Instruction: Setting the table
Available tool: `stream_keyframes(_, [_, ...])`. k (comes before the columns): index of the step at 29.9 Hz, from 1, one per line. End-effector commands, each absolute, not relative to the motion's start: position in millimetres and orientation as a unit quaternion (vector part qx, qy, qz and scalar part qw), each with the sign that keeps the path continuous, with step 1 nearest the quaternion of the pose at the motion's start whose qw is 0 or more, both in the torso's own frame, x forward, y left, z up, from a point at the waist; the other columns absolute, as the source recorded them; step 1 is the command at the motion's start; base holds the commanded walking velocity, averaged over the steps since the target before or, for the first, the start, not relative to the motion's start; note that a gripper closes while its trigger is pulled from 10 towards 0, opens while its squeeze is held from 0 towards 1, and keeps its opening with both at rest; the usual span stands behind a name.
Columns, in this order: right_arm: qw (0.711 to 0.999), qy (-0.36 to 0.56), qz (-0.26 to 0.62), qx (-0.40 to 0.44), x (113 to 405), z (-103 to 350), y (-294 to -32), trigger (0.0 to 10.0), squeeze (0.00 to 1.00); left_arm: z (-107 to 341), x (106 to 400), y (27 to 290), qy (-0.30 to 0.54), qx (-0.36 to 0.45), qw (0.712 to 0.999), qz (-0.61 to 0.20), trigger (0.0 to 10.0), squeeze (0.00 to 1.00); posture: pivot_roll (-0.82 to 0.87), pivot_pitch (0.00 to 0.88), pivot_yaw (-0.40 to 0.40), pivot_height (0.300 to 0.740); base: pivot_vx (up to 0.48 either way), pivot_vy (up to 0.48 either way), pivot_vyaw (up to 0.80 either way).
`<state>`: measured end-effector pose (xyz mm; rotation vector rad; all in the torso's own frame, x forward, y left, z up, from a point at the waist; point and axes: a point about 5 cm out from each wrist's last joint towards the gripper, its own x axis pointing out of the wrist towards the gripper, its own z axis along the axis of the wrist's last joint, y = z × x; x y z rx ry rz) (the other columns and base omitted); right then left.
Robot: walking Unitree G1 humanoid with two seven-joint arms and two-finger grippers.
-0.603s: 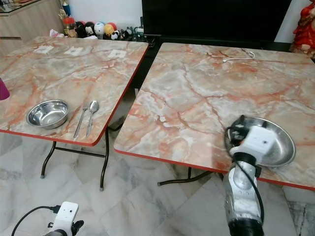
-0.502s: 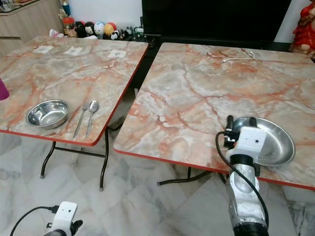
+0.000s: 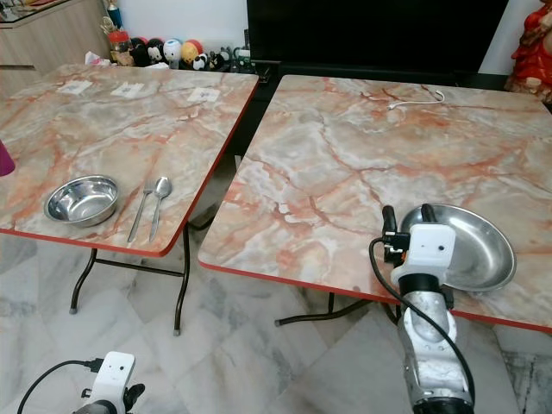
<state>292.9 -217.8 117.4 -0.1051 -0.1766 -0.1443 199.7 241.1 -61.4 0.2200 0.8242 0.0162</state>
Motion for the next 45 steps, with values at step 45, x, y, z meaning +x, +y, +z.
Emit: stream_keyframes(45, [0.991,-0.122,-0.048,-0.010,306.9,133.5,-181.5,10.0,0.00,-61.1,200.2,243.7,0.406,0.096,0.909,0.023,10.0,0.00,0.04,0.000,0.013,0.740,0.000,0.480,0.00])
